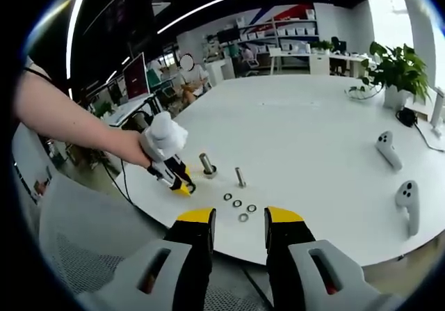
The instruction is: Place the washer onto the threaded stud by aligning its center hole with the stud, sliding it down to the base, and recovering from edge contact or off-axis alignment until the washer reaches the visible bottom stop.
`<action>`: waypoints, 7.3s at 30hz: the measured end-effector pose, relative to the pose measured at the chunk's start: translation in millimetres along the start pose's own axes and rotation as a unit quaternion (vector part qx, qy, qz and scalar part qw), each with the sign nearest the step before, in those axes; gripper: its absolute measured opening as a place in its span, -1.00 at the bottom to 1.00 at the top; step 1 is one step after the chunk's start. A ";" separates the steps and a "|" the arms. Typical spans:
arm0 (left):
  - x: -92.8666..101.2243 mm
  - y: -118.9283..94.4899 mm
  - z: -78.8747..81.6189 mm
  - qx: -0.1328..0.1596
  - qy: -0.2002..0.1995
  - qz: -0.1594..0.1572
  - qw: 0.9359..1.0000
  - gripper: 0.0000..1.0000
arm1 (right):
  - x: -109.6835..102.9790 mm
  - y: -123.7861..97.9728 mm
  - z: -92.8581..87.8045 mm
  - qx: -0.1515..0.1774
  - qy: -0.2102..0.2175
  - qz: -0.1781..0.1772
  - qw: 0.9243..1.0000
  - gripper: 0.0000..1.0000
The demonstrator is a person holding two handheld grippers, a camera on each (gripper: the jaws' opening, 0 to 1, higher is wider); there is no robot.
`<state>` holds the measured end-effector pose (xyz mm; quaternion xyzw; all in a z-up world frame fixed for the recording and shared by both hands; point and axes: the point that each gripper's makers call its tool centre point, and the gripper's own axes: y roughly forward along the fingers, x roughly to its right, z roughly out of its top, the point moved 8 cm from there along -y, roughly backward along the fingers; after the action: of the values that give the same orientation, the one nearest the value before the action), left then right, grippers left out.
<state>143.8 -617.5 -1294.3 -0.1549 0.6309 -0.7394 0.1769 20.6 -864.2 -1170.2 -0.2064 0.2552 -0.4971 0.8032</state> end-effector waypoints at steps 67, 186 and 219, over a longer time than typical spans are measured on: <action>7.2 -0.3 0.2 -0.012 0.025 0.004 1.000 -0.57 | -3.9 3.2 -4.1 -0.026 -0.014 0.013 0.999 -0.41; -36.0 -63.4 55.6 0.083 0.108 0.022 0.990 -0.61 | -1.9 2.1 -3.1 -0.019 -0.005 0.009 1.000 -0.41; -36.3 -17.7 58.3 0.024 0.127 0.016 0.992 -0.60 | -0.3 1.9 -2.2 -0.012 0.002 0.006 1.000 -0.41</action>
<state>201.2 -649.6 -1268.0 -0.0456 0.6328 -0.7650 0.1107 20.5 -863.3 -1173.0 -0.2133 0.2639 -0.4899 0.8031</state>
